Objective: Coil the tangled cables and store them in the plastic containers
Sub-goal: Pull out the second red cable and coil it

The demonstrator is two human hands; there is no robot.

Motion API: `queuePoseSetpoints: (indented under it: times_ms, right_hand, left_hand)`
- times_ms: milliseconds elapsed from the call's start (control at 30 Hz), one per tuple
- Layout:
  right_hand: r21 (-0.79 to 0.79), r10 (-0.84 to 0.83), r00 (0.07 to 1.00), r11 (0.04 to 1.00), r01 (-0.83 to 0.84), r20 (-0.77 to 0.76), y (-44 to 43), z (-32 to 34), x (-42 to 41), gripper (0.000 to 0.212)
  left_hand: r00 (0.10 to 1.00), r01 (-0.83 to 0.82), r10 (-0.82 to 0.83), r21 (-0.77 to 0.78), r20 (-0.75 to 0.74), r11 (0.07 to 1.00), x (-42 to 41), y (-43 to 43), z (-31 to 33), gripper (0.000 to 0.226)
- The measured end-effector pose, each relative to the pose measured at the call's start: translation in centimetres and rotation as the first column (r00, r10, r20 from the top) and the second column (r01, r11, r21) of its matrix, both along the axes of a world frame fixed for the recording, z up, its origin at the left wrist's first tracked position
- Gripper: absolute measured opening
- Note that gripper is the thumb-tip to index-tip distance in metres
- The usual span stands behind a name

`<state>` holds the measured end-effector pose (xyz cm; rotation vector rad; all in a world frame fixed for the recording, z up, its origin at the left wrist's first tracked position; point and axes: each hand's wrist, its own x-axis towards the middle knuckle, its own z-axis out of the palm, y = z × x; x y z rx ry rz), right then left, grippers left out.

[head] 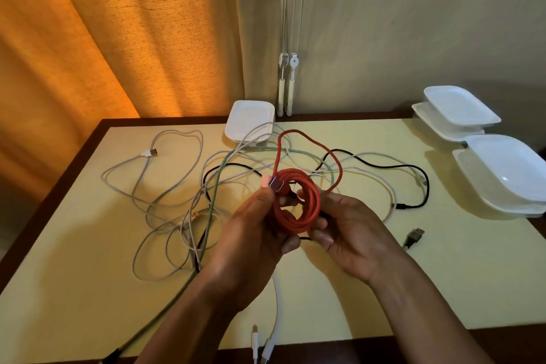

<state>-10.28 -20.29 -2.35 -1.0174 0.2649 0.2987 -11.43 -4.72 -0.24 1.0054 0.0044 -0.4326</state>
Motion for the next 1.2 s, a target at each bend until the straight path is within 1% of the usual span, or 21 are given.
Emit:
queuePoseSetpoints:
  times_ms: [100, 167, 233, 300, 400, 433, 467, 500, 533, 567, 633, 667, 733, 800, 833, 933, 1000, 1067, 1100, 1133, 1200]
  right_hand:
    - [-0.007, 0.007, 0.999, 1.000, -0.007, 0.037, 0.4, 0.1, -0.2, 0.017]
    - [-0.053, 0.016, 0.997, 0.999, -0.011, 0.081, 0.2, 0.3, -0.2, 0.019]
    - [-0.219, 0.025, 0.992, 0.976, 0.003, 0.127, 0.0, 0.2, -0.4, 0.025]
    - [-0.392, 0.051, 0.990, 0.920, 0.006, 0.134, 0.0, 0.1, -0.5, 0.035]
    - [-0.530, 0.104, 0.988, 0.847, -0.028, 0.114, 0.0, 0.3, -0.7, 0.042]
    - [-0.617, 0.090, 0.987, 0.787, 0.009, 0.129, 0.0, 0.2, -0.7, 0.041]
    - [-0.718, 0.046, 0.982, 0.689, 0.103, 0.185, 0.0, -0.1, -0.6, 0.038]
    - [-0.789, -0.021, 0.957, 0.562, 0.250, 0.288, -0.2, -0.5, -0.6, 0.033]
    - [-0.793, -0.090, 0.902, 0.445, 0.417, 0.423, -0.3, -0.7, -0.6, 0.026]
    - [-0.737, -0.127, 0.823, 0.387, 0.555, 0.554, -0.2, -0.5, -0.9, 0.021]
    - [-0.587, -0.097, 0.681, 0.429, 0.687, 0.726, 0.6, 0.2, -1.7, 0.023]
    - [-0.544, -0.063, 0.627, 0.433, 0.718, 0.777, 1.2, 0.6, -2.1, 0.030]
    - [-0.487, -0.061, 0.556, 0.408, 0.772, 0.829, 2.5, 1.1, -2.7, 0.056]
    - [-0.440, -0.085, 0.513, 0.408, 0.800, 0.854, 2.9, 1.7, -2.9, 0.069]
    - [-0.453, -0.033, 0.510, 0.414, 0.790, 0.860, 2.9, 1.8, -3.1, 0.066]
    - [-0.581, 0.248, 0.528, 0.421, 0.696, 0.812, 2.7, 1.6, -3.3, 0.046]
    - [-0.607, 0.314, 0.520, 0.381, 0.697, 0.795, 2.7, 1.2, -2.9, 0.031]
    - [-0.604, 0.292, 0.529, 0.358, 0.712, 0.797, 2.5, 1.0, -2.7, 0.019]
    - [-0.605, 0.254, 0.550, 0.378, 0.701, 0.795, 2.3, 1.0, -2.6, 0.015]
    - [-0.602, 0.184, 0.588, 0.432, 0.672, 0.788, 2.1, 1.1, -2.7, 0.013]
    - [-0.498, -0.066, 0.694, 0.647, 0.577, 0.717, 1.5, 1.4, -2.5, 0.009]
  left_hand:
    - [0.999, 0.025, -0.027, 0.033, 0.044, 0.999, -0.1, -0.2, -0.2, 0.045]
    - [0.997, -0.050, 0.047, 0.062, 0.060, 0.997, 0.0, -0.2, -0.5, 0.043]
    - [0.990, -0.134, 0.132, 0.038, 0.051, 0.990, 0.2, -0.3, -0.5, 0.036]
    - [0.984, -0.177, 0.176, 0.025, 0.040, 0.984, 0.3, -0.1, -0.5, 0.033]
    - [0.983, -0.182, 0.180, 0.048, 0.043, 0.982, 0.3, 0.1, -0.4, 0.037]
    - [0.983, -0.182, 0.179, 0.055, 0.051, 0.982, 0.3, 0.1, -0.4, 0.037]
    - [0.981, -0.190, 0.185, 0.070, 0.065, 0.979, 0.3, 0.0, -0.4, 0.038]
    - [0.977, -0.205, 0.197, 0.098, 0.085, 0.974, 0.3, 0.0, -0.4, 0.038]
    - [0.972, -0.221, 0.206, 0.137, 0.114, 0.966, 0.4, 0.0, -0.5, 0.038]
    - [0.967, -0.231, 0.206, 0.177, 0.148, 0.957, 0.4, -0.1, -0.7, 0.038]
    - [0.961, -0.232, 0.184, 0.237, 0.205, 0.943, 0.3, -0.3, -0.9, 0.039]
    - [0.960, -0.227, 0.172, 0.252, 0.223, 0.941, 0.3, -0.3, -1.0, 0.040]
    - [0.956, -0.238, 0.169, 0.298, 0.242, 0.924, 0.2, -0.2, -1.2, 0.044]
    - [0.947, -0.253, 0.156, 0.352, 0.280, 0.901, 0.3, 0.0, -1.7, 0.049]
    - [0.941, -0.259, 0.148, 0.366, 0.303, 0.894, 0.4, 0.1, -1.9, 0.048]
    - [0.938, -0.256, 0.148, 0.337, 0.313, 0.906, 0.4, 0.1, -1.8, 0.049]
    - [0.945, -0.228, 0.129, 0.324, 0.300, 0.918, 0.5, 0.1, -1.7, 0.050]
    - [0.948, -0.213, 0.107, 0.345, 0.301, 0.914, 0.6, 0.1, -1.7, 0.051]
    - [0.950, -0.223, 0.122, 0.351, 0.287, 0.909, 0.7, 0.2, -1.8, 0.051]
    - [0.953, -0.242, 0.152, 0.358, 0.263, 0.902, 0.8, 0.2, -1.8, 0.053]
    - [0.955, -0.280, 0.218, 0.362, 0.204, 0.889, 1.2, 0.4, -1.9, 0.055]
